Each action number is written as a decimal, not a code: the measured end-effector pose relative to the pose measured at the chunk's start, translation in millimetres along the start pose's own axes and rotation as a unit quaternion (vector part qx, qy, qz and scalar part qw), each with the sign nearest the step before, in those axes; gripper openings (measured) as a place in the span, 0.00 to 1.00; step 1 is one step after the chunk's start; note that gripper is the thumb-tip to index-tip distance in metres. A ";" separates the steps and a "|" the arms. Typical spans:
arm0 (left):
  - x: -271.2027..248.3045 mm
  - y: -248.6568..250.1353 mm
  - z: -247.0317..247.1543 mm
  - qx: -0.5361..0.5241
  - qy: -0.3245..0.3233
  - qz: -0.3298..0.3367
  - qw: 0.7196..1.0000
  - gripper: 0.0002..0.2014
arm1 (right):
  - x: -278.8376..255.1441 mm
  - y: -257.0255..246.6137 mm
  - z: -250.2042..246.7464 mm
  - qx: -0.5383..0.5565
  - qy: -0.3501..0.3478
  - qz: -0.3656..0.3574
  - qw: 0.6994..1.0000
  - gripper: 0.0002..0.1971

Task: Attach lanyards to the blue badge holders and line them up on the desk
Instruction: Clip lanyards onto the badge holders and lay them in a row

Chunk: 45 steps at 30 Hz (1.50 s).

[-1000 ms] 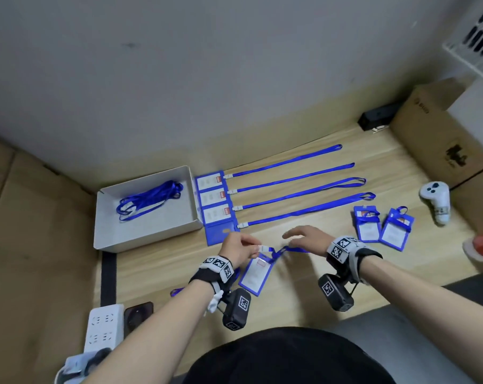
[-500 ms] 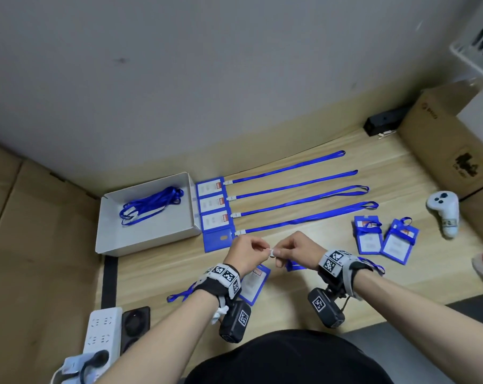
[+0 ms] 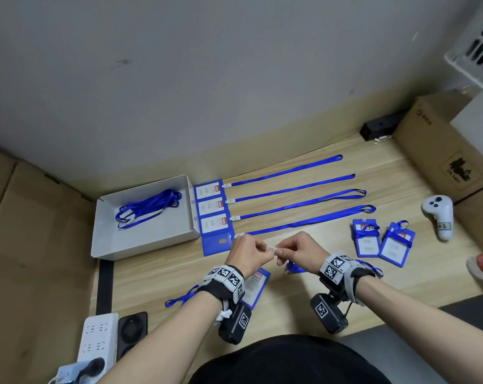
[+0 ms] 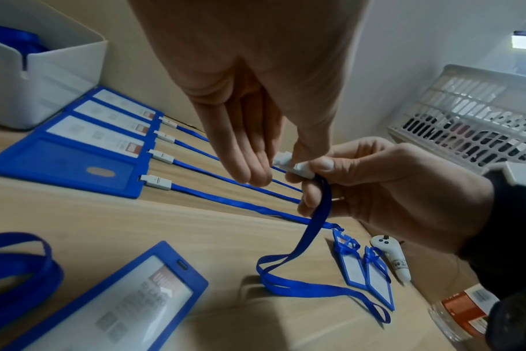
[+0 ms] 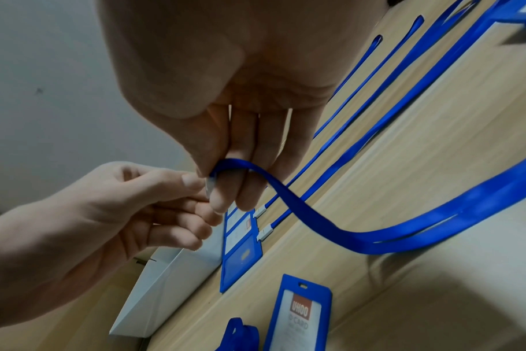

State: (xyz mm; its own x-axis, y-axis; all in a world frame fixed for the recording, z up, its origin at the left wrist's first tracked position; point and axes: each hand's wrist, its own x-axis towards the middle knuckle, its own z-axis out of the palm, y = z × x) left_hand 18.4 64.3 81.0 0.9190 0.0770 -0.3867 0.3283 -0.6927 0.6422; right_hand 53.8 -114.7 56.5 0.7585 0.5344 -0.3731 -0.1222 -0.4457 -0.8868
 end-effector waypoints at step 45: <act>-42.3 -136.8 31.7 0.148 -0.014 -0.039 0.988 0.11 | 5.2 39.2 28.7 0.029 -0.002 0.179 0.983 0.10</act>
State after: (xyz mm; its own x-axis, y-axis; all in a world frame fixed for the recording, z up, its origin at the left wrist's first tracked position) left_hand -72.4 133.1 -11.4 0.8855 0.1215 -0.4484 0.3157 -0.8655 0.3889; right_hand 34.6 -108.8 12.0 0.6578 0.3524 -0.6656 -0.4182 -0.5641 -0.7120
